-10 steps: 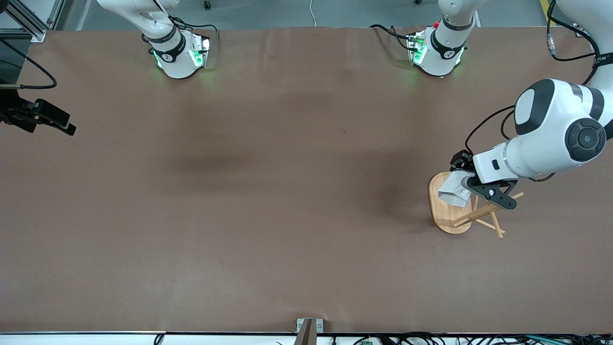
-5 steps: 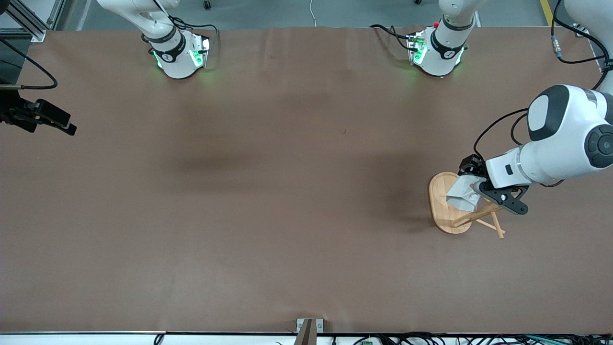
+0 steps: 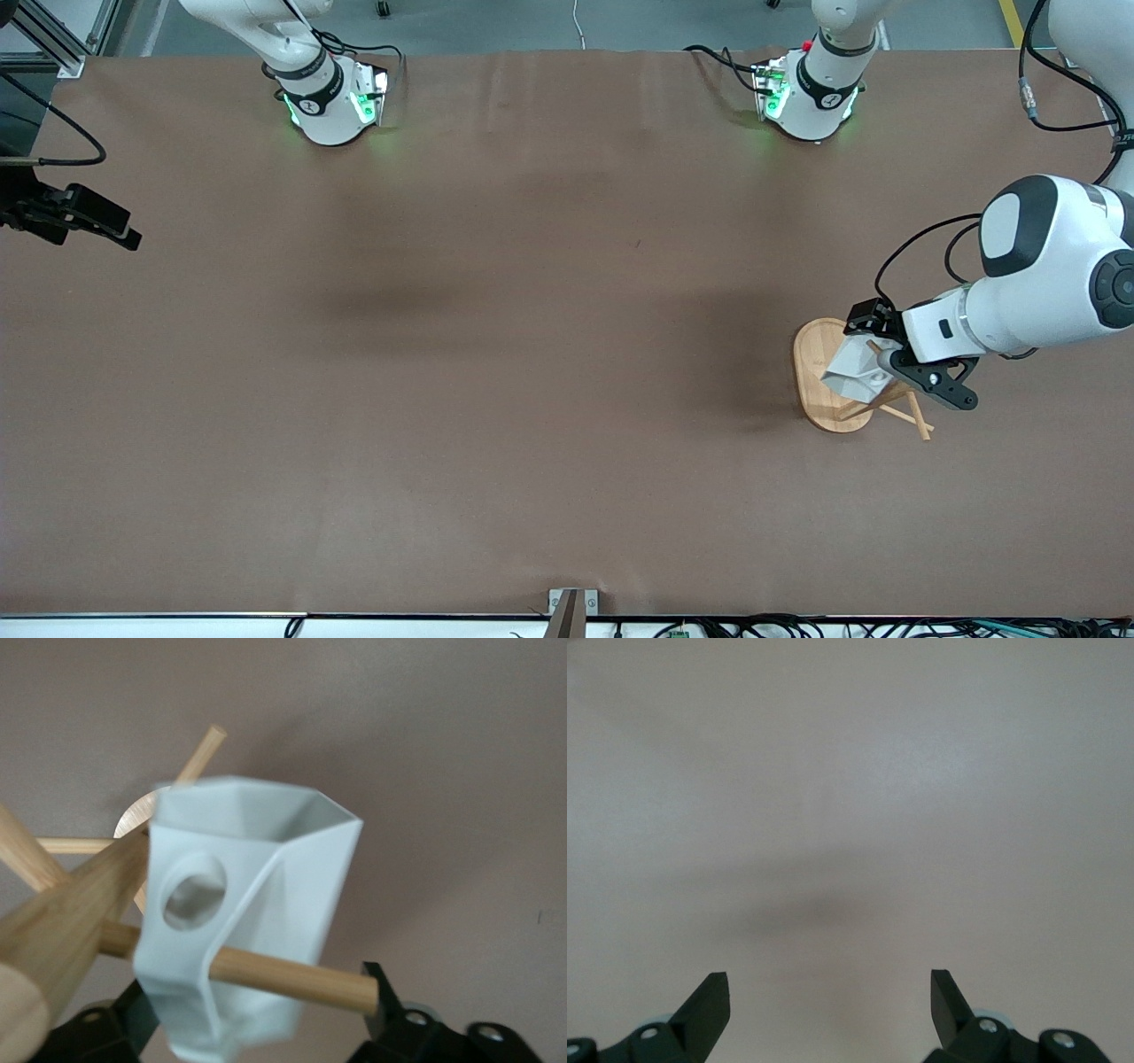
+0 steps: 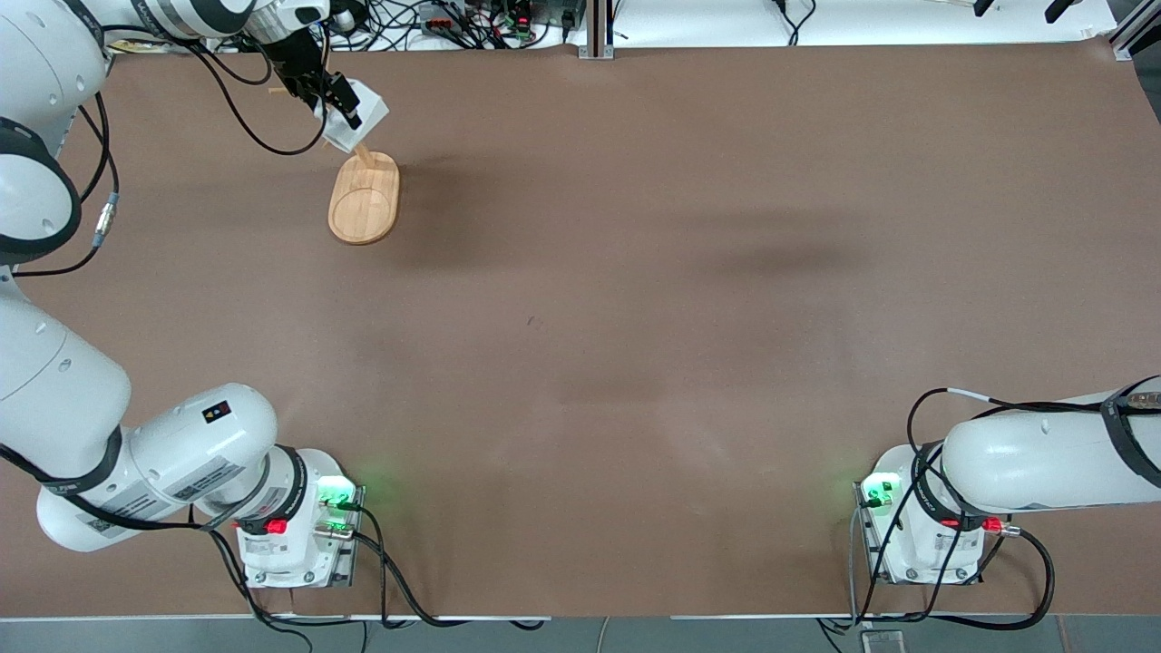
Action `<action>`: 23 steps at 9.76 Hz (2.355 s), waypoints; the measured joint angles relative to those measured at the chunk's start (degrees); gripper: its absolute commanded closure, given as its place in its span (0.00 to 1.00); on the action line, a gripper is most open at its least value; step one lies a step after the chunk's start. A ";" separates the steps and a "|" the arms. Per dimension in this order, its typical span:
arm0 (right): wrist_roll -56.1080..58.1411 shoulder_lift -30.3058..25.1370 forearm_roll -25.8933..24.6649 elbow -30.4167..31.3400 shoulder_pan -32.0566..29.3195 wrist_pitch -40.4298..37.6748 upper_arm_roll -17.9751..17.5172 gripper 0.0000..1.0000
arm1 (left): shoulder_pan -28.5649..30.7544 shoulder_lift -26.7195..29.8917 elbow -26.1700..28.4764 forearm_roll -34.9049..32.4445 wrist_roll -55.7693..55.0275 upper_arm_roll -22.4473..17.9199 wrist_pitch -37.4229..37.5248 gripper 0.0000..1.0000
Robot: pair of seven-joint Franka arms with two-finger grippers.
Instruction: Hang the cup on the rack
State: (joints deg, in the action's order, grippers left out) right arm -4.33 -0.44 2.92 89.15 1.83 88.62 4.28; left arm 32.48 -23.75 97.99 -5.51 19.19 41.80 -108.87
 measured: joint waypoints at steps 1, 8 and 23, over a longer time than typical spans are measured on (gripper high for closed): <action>0.00 0.00 0.00 0.00 0.00 0.00 0.00 0.00 | 0.00 0.04 -0.30 0.00 0.00 0.02 0.01 0.00; 0.02 0.00 0.00 0.03 0.00 0.00 0.00 0.00 | -0.04 8.91 -4.84 0.00 -7.23 0.97 4.53 0.00; 0.02 0.00 0.00 0.05 -0.02 0.00 0.07 0.00 | -26.47 21.76 -14.33 1.86 -13.63 -26.10 16.08 0.00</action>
State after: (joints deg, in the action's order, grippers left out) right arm -4.31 -0.44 2.92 89.19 1.81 88.61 4.35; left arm 6.01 -1.99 83.66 -3.65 5.56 15.70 -92.78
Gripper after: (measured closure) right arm 0.000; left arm 0.000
